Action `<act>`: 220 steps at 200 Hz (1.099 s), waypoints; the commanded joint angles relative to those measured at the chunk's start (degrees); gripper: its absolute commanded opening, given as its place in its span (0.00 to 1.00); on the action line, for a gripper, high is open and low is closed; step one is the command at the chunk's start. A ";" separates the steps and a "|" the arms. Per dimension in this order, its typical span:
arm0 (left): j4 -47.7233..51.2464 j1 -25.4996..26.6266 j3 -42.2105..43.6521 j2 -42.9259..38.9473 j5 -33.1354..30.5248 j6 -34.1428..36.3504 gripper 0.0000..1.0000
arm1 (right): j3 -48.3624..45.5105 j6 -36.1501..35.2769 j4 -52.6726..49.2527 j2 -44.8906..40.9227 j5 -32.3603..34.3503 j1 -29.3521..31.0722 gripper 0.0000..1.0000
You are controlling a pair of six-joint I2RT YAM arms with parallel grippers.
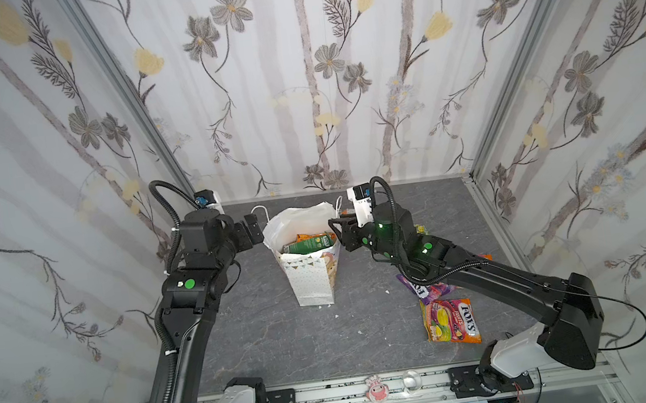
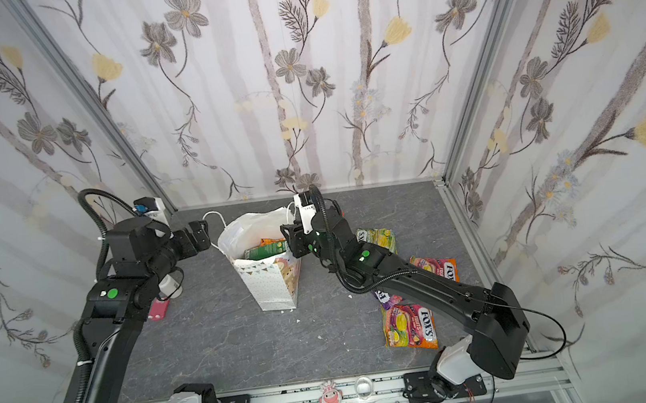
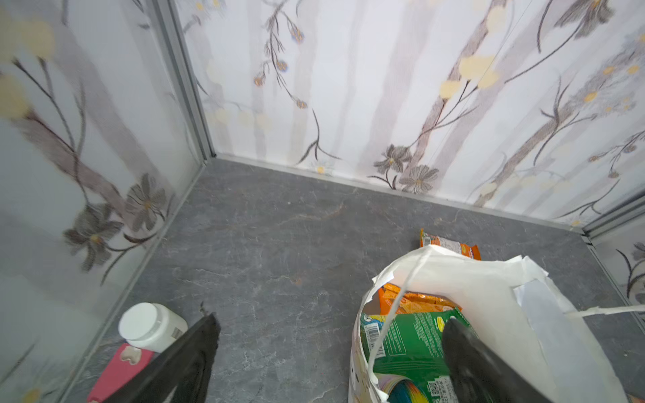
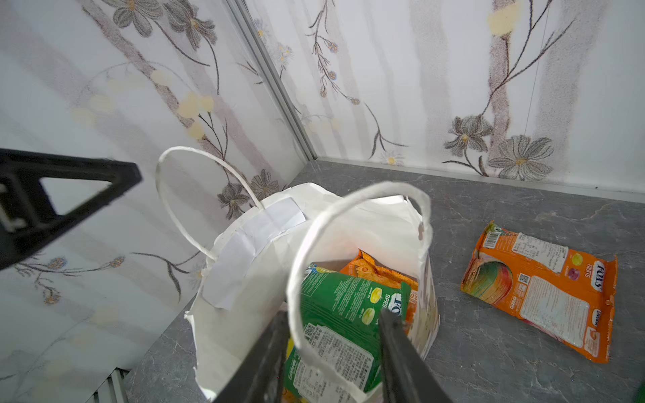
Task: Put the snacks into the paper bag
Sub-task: 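Open the right gripper and withdraw it while the left gripper returns to the bag rim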
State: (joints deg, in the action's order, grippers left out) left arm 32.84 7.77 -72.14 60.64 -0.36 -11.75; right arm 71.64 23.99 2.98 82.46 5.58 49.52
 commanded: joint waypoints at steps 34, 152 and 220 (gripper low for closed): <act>-11.62 -3.61 5.24 -0.19 11.35 -1.57 1.00 | -1.22 0.36 -3.82 -7.85 -1.07 1.70 0.60; -21.24 -4.08 11.57 -2.19 17.63 -1.24 1.00 | -12.20 9.73 -35.62 -22.84 7.17 3.48 0.66; -20.82 -4.17 12.90 -1.87 17.67 -2.04 1.00 | -25.97 24.26 -45.90 -25.49 11.98 2.07 0.65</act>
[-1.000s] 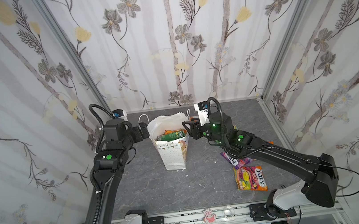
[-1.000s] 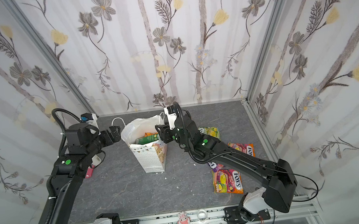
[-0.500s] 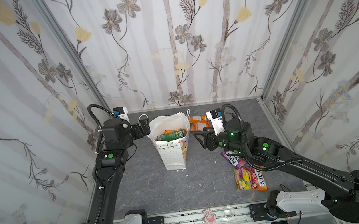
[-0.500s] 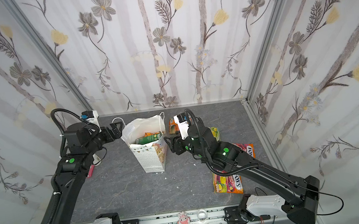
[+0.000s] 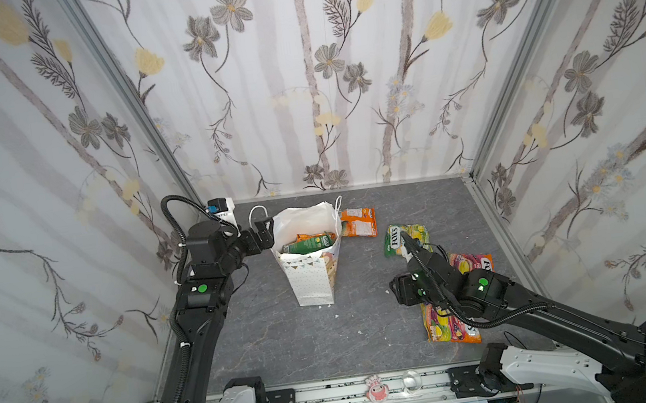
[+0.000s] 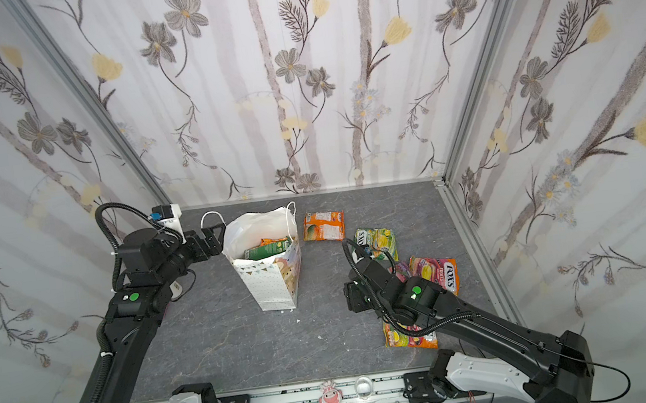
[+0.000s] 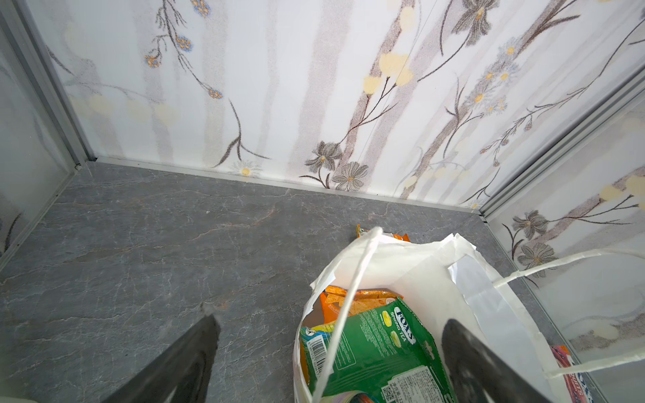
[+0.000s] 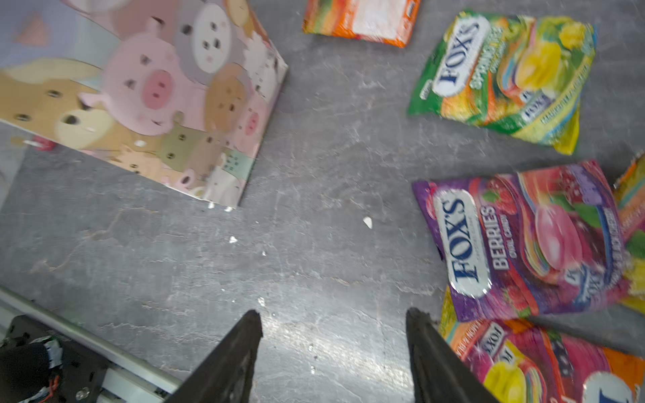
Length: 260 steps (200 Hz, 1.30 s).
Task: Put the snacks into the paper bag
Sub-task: 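Open the right gripper and withdraw it while the left gripper returns to the bag rim, then lower the right gripper onto the multicolour Fox's fruits pack and close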
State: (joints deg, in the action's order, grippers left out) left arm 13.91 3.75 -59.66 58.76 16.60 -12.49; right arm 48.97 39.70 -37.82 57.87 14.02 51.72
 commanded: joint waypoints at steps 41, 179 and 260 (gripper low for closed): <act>-1.32 -0.14 -0.07 0.92 2.10 -1.66 1.00 | -14.24 16.79 -3.61 -0.45 -1.82 -0.13 0.64; -0.55 -0.15 -0.11 1.49 1.77 -0.87 1.00 | -18.18 20.92 -4.29 -0.55 3.80 1.19 0.70; -0.73 -0.07 0.07 1.64 1.86 -1.13 1.00 | -23.30 19.59 3.49 0.59 -2.13 0.63 0.68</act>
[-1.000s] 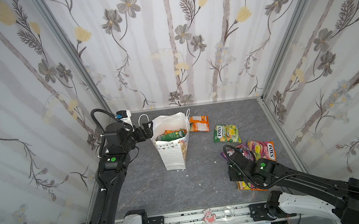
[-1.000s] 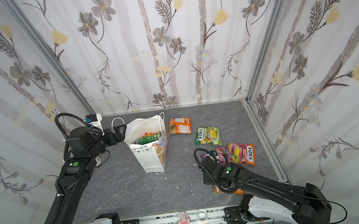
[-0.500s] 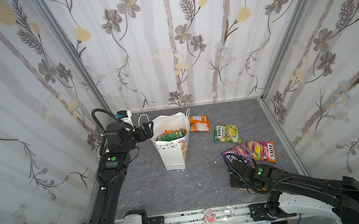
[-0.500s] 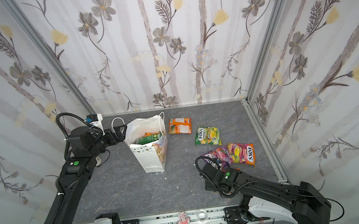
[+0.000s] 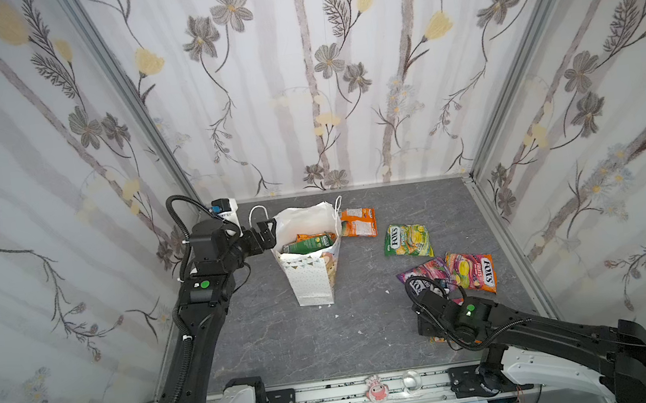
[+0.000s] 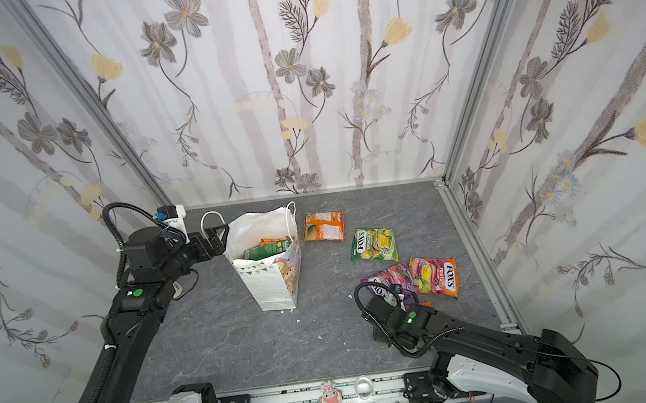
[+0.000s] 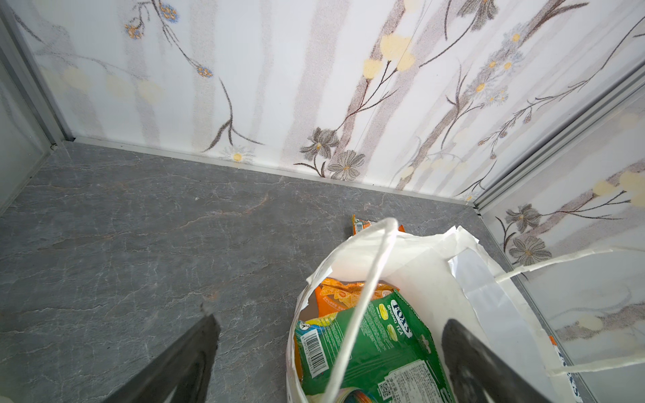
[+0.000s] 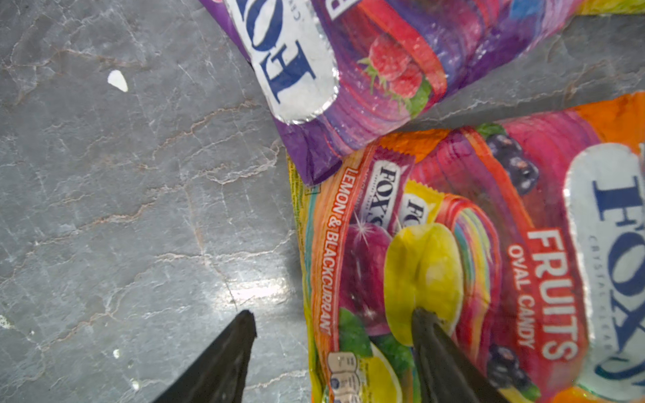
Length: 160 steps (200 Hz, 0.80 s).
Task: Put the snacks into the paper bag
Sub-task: 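Lower the right gripper onto the multicolour Fox's fruits pack and close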
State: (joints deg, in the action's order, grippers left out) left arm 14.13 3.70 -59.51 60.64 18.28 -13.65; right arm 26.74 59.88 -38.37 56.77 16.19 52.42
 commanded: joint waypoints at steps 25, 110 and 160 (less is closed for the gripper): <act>-0.86 -0.04 0.00 -0.18 -0.09 0.29 1.00 | -0.93 -1.74 7.84 4.54 -6.90 0.89 0.67; -1.38 -0.01 0.18 0.07 0.45 -0.26 1.00 | 5.00 -5.33 28.44 11.66 -15.29 7.14 0.67; -1.34 -0.02 0.18 -0.35 -0.24 -0.10 1.00 | 11.52 -7.97 23.11 8.93 -9.99 7.48 0.68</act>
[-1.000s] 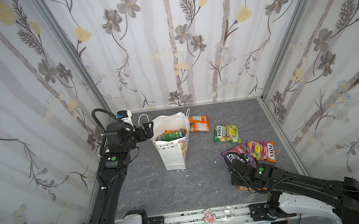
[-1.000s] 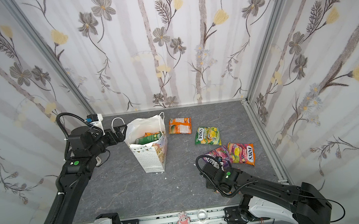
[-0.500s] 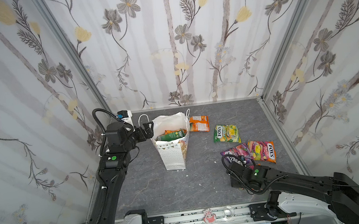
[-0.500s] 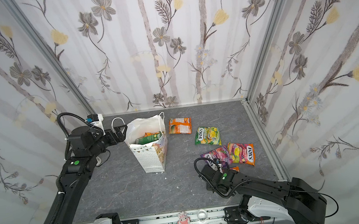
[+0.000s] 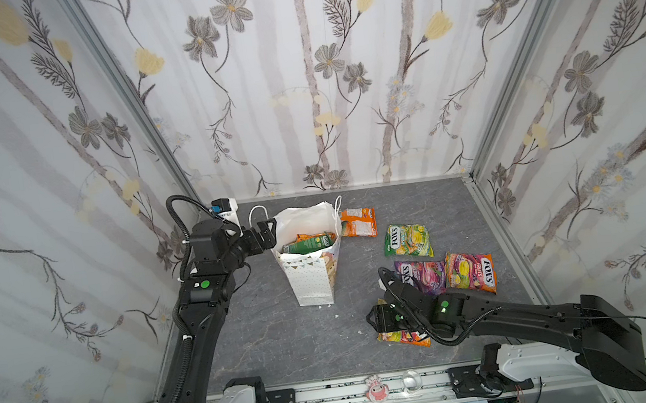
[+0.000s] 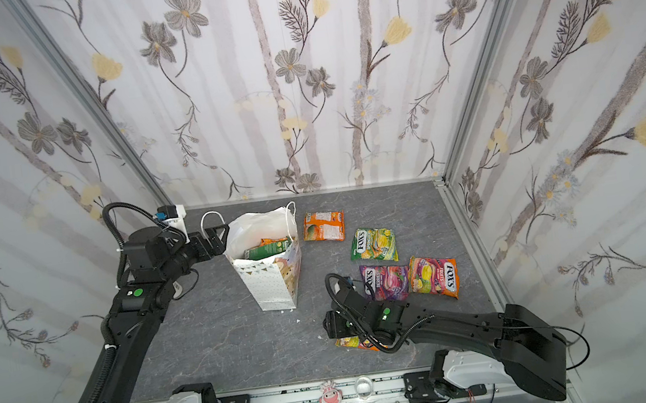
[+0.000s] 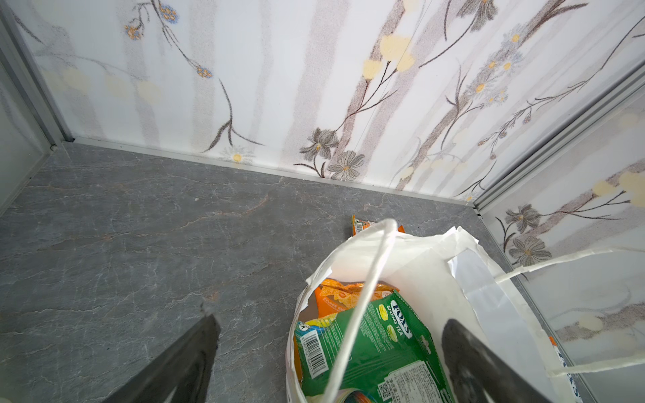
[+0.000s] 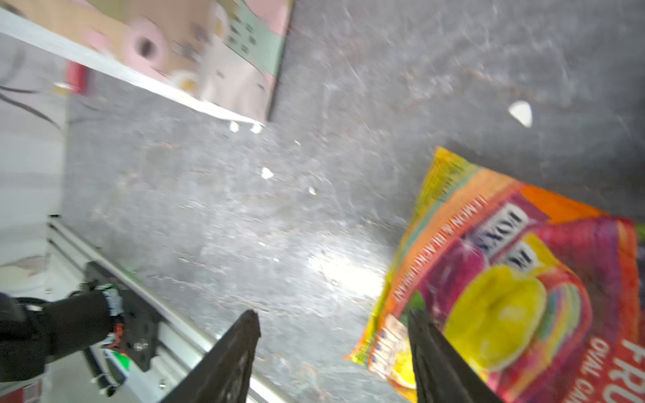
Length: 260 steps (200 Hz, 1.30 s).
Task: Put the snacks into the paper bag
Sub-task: 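Lower the right gripper onto the multicolour Fox's fruits pack and close, then lift the fruits pack with the right gripper and carry it toward the bag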
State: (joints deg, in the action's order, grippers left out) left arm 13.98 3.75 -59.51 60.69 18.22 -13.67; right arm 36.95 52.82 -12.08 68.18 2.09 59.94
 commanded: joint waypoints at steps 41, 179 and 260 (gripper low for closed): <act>-1.06 -0.09 0.18 -0.39 0.02 -0.05 1.00 | -6.26 8.59 -15.47 -14.51 12.83 -1.14 0.66; -1.23 -0.11 0.44 -0.22 -0.29 0.05 1.00 | -20.49 16.34 -19.43 -27.03 13.38 -1.62 0.58; -1.34 -0.05 0.53 -0.39 -0.21 0.12 1.00 | -26.01 16.43 -10.58 -30.27 10.84 -2.29 0.38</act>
State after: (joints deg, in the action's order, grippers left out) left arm 13.96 3.75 -59.05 60.40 18.06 -13.67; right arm 12.08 68.51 -25.04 38.63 13.80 57.74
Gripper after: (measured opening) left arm 0.998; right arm 0.427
